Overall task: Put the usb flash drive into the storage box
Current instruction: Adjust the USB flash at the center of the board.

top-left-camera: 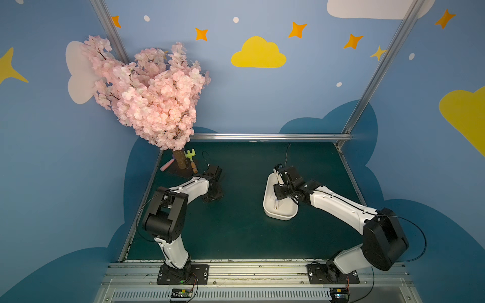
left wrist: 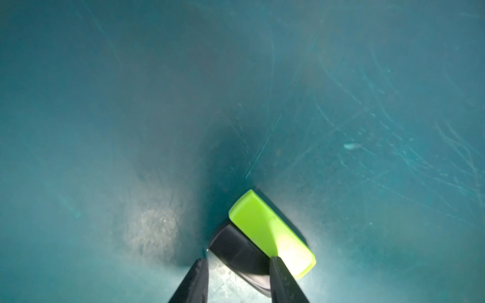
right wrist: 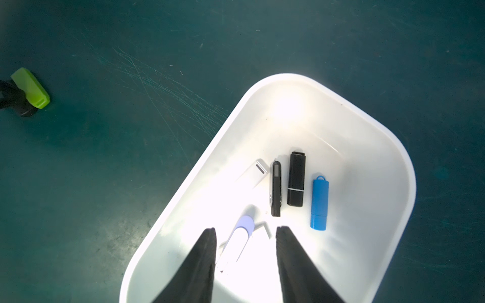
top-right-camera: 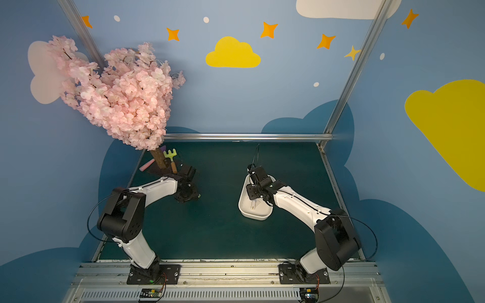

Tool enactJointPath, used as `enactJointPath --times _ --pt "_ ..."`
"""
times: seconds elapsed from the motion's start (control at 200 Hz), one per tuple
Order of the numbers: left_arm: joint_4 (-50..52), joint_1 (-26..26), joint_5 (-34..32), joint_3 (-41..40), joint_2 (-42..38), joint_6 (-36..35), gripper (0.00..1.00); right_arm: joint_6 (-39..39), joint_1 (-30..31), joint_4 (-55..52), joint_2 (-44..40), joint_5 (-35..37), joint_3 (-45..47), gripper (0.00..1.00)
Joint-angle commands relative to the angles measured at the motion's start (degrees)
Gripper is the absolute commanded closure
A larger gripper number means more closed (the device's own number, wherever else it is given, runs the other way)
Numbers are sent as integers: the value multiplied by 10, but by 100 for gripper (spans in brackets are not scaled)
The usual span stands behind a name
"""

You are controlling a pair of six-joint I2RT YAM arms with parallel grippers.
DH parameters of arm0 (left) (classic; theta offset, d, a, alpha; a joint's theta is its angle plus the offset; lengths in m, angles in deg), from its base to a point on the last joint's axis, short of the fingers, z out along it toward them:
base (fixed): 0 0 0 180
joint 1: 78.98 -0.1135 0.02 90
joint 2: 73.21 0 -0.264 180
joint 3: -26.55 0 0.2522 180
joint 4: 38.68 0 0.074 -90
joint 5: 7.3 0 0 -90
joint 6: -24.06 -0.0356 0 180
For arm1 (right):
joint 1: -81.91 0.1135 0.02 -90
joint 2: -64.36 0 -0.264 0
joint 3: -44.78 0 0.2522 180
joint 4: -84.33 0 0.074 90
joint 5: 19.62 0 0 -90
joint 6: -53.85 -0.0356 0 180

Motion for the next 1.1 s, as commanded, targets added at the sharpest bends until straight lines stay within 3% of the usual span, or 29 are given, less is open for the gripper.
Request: enactJointPath --times 0.0,0.531,0.931,1.096 --pt "22 -4 -18 2 11 -2 59 -4 4 -12 9 9 -19 57" --pt "35 -9 -31 -48 -47 -9 60 -4 7 -16 17 8 -25 57" --pt "0 -9 17 -13 -62 -3 60 -3 9 -20 26 15 -29 57" --pt "2 -9 21 22 -28 0 61 -2 9 -19 26 18 -28 57"
